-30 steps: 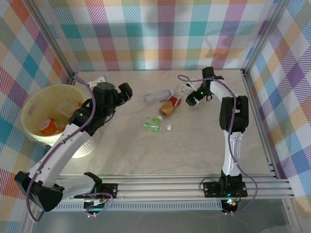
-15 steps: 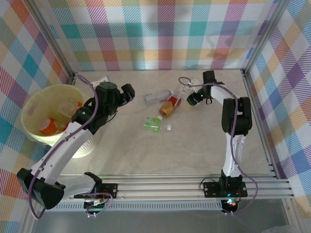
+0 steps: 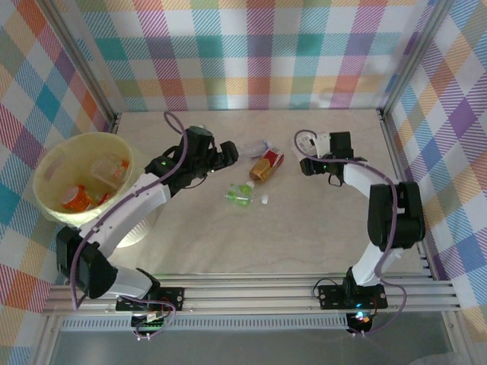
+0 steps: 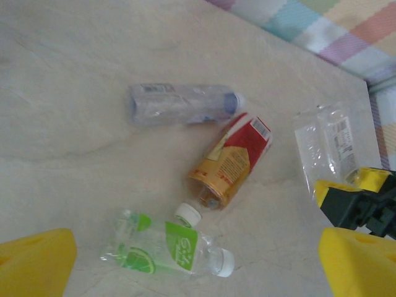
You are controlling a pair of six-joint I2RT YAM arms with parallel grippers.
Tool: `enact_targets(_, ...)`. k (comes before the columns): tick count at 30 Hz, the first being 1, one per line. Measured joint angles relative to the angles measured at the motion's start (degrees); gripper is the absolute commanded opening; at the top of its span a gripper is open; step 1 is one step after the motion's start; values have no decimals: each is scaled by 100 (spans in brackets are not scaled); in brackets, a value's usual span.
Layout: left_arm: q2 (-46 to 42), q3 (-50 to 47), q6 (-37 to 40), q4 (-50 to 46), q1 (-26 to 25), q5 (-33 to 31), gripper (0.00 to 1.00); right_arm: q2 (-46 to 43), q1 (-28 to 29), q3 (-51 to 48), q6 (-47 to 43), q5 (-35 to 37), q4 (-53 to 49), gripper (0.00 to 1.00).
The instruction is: Put the plastic bottles in the bin
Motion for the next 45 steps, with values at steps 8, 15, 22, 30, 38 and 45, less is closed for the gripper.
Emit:
enact_targets(8,798,470,125,203,-503,133,100,-1274,234,-1189,1300,120,369,55)
enact_targets(15,1410,881,166,629,-667,1193,100,-2358,365,-1910,2046,-485,704,54)
enact_targets(22,1915,1060,118,1204,-964,1832,100,-2535,782,-2389,2203,-1176,1191,55)
enact_targets(30,2026,1060,-304,1493,-1036,1613,98,-2535,1086,-2444,2179,-1665,1777,56)
enact_targets(38,2050,1060,-479,1504,-1036,1307,86,-2568,1252,-2468,2293,-2238,2277,56)
enact_targets(45,2052,1032,-516,1665,-1036,1202,62,-2597,1244,-2468,2448,-2430,2280,58)
